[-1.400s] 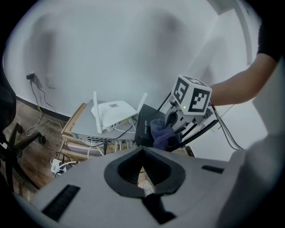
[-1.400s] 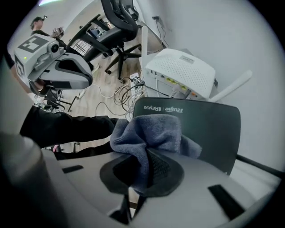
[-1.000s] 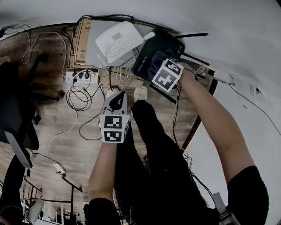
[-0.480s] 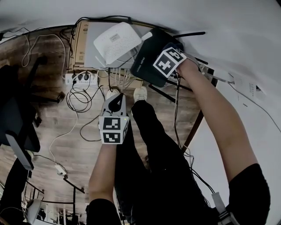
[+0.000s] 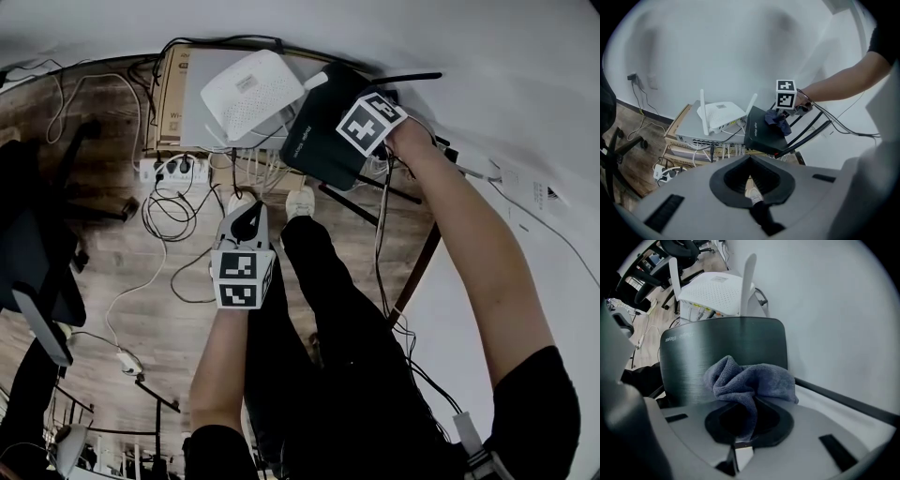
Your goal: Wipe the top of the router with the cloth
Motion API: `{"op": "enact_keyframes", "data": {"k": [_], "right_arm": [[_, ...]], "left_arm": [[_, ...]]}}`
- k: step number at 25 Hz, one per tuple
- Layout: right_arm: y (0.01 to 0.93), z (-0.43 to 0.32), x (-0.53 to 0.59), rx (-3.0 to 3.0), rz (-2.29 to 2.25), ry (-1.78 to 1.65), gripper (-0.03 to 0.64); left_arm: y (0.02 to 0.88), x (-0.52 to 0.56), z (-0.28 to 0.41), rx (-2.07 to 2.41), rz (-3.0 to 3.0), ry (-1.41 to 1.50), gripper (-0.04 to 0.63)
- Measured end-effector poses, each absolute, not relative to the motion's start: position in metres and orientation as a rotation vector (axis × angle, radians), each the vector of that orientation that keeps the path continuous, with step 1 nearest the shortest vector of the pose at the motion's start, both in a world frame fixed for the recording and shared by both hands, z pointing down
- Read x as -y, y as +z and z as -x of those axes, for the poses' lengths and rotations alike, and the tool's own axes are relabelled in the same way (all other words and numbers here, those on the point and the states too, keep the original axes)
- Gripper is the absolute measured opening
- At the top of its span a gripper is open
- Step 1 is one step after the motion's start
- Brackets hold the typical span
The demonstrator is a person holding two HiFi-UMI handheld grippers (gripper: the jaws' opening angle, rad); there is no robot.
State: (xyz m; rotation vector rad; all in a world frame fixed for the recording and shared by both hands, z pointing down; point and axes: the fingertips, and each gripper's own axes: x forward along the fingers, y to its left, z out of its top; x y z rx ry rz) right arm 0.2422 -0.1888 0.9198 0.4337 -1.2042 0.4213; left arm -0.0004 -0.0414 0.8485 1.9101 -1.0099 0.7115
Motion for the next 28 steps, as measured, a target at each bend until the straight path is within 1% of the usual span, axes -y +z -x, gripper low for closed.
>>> {"op": "enact_keyframes", "data": {"k": [4,9,18,23,28], "right_arm": [[0.921,-0.241,0.204,1.240,-0.506,0.385,0.015],[0.919,-0.230,0.218,1.294,-0.487,0.319,0.015],[0.919,-0.181,0.243,1.543,-0.688,0.468,0.015],[0.923,-0.173,0.254,1.600,-0.641,0.378,0.015],[0.919,-0.167,0.253,1.610,-0.567,0.383,0.015]], "left_arm": [[0.852,0.041,-0.002,0.999,-1.907,0.715,-0.003],[0.849,0.044,-0.008,0.991,-1.907,0.709,-0.003],[0.842,0.054,-0.019,0.980,-1.930,0.701,-0.003],[0.845,0.050,-0.010,0.983,-1.922,0.725,-0.003],[0.849,0.051,-0.003,0.995,-1.906,0.733,-0.003]]}}
